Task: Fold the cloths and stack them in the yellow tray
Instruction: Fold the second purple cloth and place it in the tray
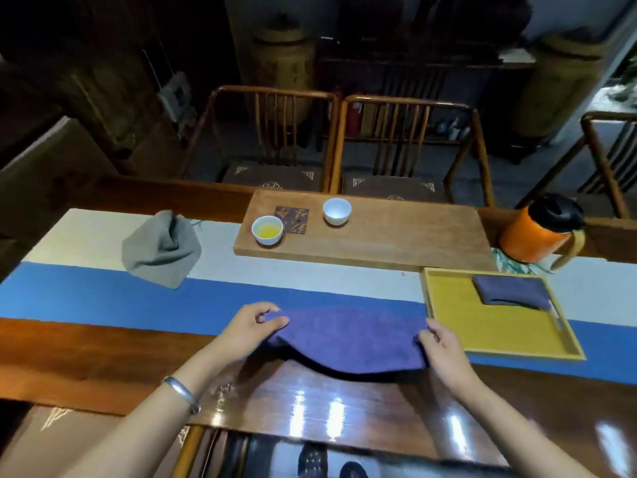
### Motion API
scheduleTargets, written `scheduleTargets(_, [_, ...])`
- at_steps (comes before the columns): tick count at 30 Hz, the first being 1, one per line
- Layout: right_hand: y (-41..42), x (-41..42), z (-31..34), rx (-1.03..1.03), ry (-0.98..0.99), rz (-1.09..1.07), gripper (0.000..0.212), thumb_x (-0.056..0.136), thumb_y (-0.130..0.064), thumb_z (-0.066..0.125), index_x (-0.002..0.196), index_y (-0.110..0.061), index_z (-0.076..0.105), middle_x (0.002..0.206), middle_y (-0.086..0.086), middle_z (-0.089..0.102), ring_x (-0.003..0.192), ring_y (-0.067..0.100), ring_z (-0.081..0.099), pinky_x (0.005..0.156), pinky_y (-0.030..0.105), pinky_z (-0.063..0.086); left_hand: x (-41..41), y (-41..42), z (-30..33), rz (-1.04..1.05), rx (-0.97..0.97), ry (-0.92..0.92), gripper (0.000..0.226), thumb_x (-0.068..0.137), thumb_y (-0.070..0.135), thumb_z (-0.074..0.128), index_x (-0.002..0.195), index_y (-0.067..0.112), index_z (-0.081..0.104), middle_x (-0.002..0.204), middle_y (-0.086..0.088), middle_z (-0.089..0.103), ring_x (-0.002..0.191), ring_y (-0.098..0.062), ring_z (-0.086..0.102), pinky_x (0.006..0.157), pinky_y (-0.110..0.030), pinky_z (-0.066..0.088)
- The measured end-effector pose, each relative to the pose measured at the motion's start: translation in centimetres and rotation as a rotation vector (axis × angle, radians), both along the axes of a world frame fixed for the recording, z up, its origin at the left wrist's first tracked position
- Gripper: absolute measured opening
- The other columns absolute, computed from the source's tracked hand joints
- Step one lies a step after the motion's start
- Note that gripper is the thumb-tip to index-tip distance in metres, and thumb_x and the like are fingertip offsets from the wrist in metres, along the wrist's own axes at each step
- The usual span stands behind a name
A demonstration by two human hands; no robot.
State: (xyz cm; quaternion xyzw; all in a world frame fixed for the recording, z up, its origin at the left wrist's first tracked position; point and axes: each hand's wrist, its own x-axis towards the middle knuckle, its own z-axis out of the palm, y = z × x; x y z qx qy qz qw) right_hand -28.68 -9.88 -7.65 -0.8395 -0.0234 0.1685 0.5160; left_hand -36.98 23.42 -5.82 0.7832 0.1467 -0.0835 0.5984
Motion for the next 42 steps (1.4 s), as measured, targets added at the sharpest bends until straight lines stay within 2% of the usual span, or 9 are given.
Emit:
scheduleTargets(5, [-2.1, -5.5, -2.2, -0.001, 0.146, 0.076, 0.027, 0.087, 0.009, 0.043, 0.078, -0.002, 0.065, 0.070, 0.000, 0.063, 0.065, 0.006, 0.054, 0.058, 0.019, 0.039, -3.6, -0.7, -3.0, -0.073, -0.013, 0.129, 0.026, 0.089, 0.009, 0.065, 0.069, -0.005, 0.054, 0.065, -0.008, 0.040, 0.061, -0.013, 0.039, 0.053, -0.019, 0.030])
scheduleTargets(11, [-2.5, -6.6, -4.9, -0.082, 0.212, 0.032, 0.010, 0.086, 0.006, 0.048, 0.082, 0.012, 0.054, 0.065, 0.008, 0.042, 0.056, 0.012, 0.036, 0.050, 0.022, 0.028, -4.2, -1.0, -5.2, -0.079, -0.004, 0.179, 0.022, 0.090, 0.004, 0.062, 0.068, 0.002, 0.059, 0.061, 0.001, 0.053, 0.057, -0.005, 0.048, 0.056, -0.014, 0.037])
scheduleTargets(14, [-2.3, -6.1, -5.5, -0.126, 0.203, 0.023, 0.017, 0.086, 0.000, 0.051, 0.069, 0.000, 0.047, 0.061, 0.006, 0.038, 0.058, 0.016, 0.035, 0.057, 0.032, 0.028, -2.9, -1.0, -6.3, -0.089, 0.074, 0.173, 0.020, 0.091, 0.005, 0.061, 0.075, -0.007, 0.060, 0.070, -0.002, 0.055, 0.064, -0.006, 0.049, 0.060, -0.016, 0.038])
scheduleTargets(19, [-1.8, -4.3, -6.5, -0.188, 0.180, -0.004, 0.024, 0.085, -0.011, 0.057, 0.068, -0.014, 0.041, 0.058, -0.002, 0.039, 0.057, 0.015, 0.036, 0.058, 0.033, 0.030, 0.3, -0.7, -8.2, -0.132, 0.175, 0.204, 0.015, 0.093, 0.013, 0.059, 0.085, 0.001, 0.063, 0.075, -0.001, 0.058, 0.071, -0.012, 0.051, 0.069, -0.029, 0.040])
scheduleTargets(24, [-1.5, -3.0, -8.5, -0.307, 0.166, -0.018, 0.020, 0.088, -0.022, 0.057, 0.072, -0.013, 0.050, 0.066, -0.002, 0.059, 0.066, 0.018, 0.053, 0.063, 0.032, 0.041, 4.2, -0.5, -9.9, -0.223, 0.370, 0.210, 0.009, 0.091, 0.016, 0.059, 0.083, 0.016, 0.064, 0.085, -0.005, 0.069, 0.079, -0.021, 0.060, 0.082, -0.037, 0.049])
scheduleTargets(27, [-1.4, -2.6, -9.5, -0.366, 0.152, -0.031, 0.022, 0.091, -0.026, 0.052, 0.073, -0.012, 0.050, 0.071, 0.001, 0.061, 0.071, 0.023, 0.056, 0.065, 0.036, 0.041, 6.0, -0.5, -10.4, -0.231, 0.426, 0.197, 0.009, 0.090, 0.015, 0.057, 0.085, 0.013, 0.065, 0.091, -0.005, 0.072, 0.085, -0.023, 0.064, 0.079, -0.033, 0.048])
scheduleTargets(30, [-1.0, -2.4, -9.6, -0.396, 0.177, -0.098, 0.033, 0.085, -0.050, 0.056, 0.076, -0.019, 0.050, 0.073, -0.004, 0.062, 0.071, 0.021, 0.058, 0.061, 0.034, 0.039, 7.0, -0.3, -10.7, -0.269, 0.468, 0.228, 0.013, 0.089, 0.013, 0.057, 0.078, 0.017, 0.062, 0.077, 0.001, 0.067, 0.076, -0.021, 0.060, 0.066, -0.026, 0.042])
scheduleTargets(35, [-1.0, -2.3, -10.4, -0.462, 0.023, -0.063, 0.010, 0.086, -0.026, 0.059, 0.083, -0.017, 0.057, 0.083, 0.002, 0.068, 0.081, 0.024, 0.063, 0.063, 0.029, 0.038, 7.1, 0.7, -11.0, -0.325, 0.494, 0.284, 0.022, 0.087, 0.010, 0.058, 0.069, 0.023, 0.056, 0.067, 0.001, 0.061, 0.065, -0.018, 0.055, 0.066, -0.027, 0.042])
scheduleTargets(42, [-1.6, -1.1, -10.7, -0.452, -0.068, -0.015, 0.008, 0.089, -0.022, 0.060, 0.089, -0.014, 0.060, 0.090, 0.003, 0.059, 0.088, 0.018, 0.054, 0.072, 0.026, 0.035, 7.3, 1.8, -10.7, -0.351, 0.510, 0.188, 0.022, 0.093, 0.016, 0.055, 0.074, 0.027, 0.051, 0.068, 0.001, 0.060, 0.065, -0.019, 0.053, 0.063, -0.028, 0.041])
